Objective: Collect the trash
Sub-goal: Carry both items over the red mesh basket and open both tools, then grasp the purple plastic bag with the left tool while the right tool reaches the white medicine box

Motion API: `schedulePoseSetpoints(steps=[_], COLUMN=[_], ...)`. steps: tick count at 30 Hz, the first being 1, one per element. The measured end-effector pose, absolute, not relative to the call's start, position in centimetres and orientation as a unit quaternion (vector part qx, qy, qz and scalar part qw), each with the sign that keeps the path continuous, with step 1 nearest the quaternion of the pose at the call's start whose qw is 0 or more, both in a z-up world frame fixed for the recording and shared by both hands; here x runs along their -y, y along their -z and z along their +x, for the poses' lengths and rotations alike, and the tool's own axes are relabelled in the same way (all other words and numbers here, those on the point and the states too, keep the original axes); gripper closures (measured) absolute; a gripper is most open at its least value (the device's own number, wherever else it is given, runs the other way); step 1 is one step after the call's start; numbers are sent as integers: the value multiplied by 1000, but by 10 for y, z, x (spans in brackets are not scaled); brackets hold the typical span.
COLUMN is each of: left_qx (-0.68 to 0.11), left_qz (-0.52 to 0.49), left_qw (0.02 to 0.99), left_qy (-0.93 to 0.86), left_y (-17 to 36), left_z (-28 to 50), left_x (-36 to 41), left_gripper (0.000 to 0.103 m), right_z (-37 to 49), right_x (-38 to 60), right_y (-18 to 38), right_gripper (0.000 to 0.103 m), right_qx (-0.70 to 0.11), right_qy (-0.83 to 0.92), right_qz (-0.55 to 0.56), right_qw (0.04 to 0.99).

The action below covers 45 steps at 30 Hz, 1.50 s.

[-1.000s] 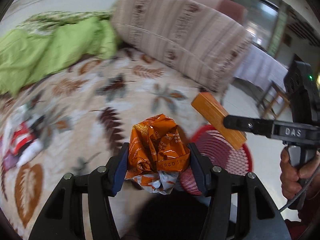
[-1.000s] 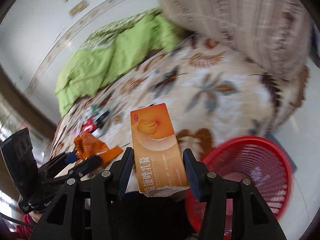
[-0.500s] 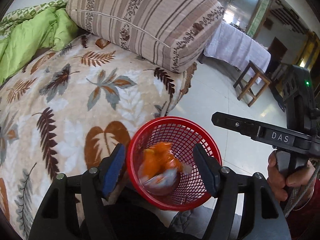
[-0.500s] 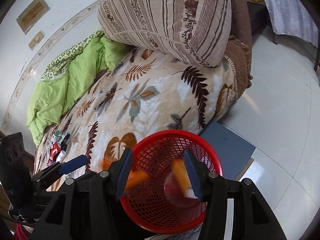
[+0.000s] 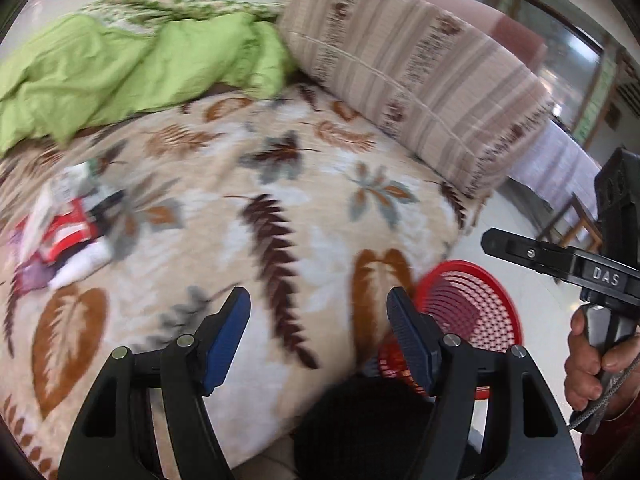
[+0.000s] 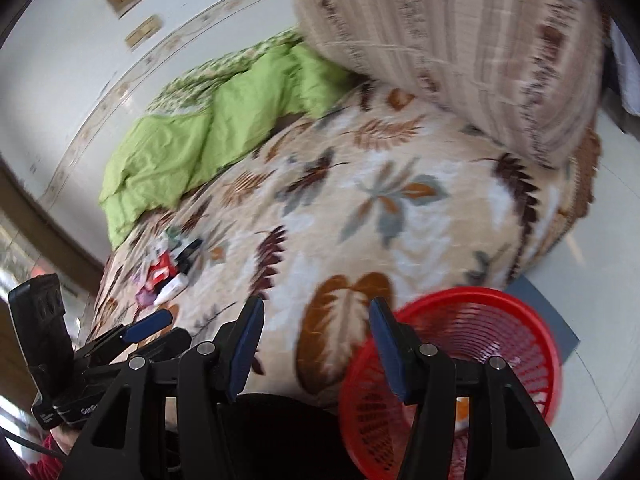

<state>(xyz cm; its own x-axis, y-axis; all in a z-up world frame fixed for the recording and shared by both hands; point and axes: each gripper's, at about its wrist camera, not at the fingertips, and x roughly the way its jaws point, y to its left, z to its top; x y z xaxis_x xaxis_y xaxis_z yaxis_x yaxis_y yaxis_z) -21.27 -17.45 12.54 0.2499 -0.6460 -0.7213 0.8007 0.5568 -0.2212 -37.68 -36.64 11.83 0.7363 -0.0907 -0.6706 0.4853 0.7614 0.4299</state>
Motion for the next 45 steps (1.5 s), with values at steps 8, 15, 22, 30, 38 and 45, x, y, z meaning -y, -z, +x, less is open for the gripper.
schedulePoseSetpoints(steps=[8, 15, 22, 30, 38, 45], left_qx=[-409, -406, -432, -471, -491, -472], left_qz=[51, 6, -70, -157, -208, -180], left_qw=[836, 872, 878, 851, 827, 845], left_qy=[361, 272, 195, 171, 176, 176], left_y=[-115, -109, -93, -57, -28, -37], left_z=[-148, -88, -5, 67, 100, 80], left_x=[90, 19, -36, -35, -28, -34], left_gripper=[33, 33, 33, 43, 79, 79], right_z=[-271, -210, -172, -140, -122, -80], right_x=[301, 254, 222, 210, 214, 210], right_y=[-113, -103, -99, -95, -91, -104], right_gripper=[44, 44, 44, 44, 44, 44], right_qx=[-370, -399, -409, -412, -413, -402], right_qy=[66, 17, -15, -34, -41, -61], right_qz=[249, 222, 203, 201, 203, 192], right_qw=[893, 890, 889, 888, 887, 893])
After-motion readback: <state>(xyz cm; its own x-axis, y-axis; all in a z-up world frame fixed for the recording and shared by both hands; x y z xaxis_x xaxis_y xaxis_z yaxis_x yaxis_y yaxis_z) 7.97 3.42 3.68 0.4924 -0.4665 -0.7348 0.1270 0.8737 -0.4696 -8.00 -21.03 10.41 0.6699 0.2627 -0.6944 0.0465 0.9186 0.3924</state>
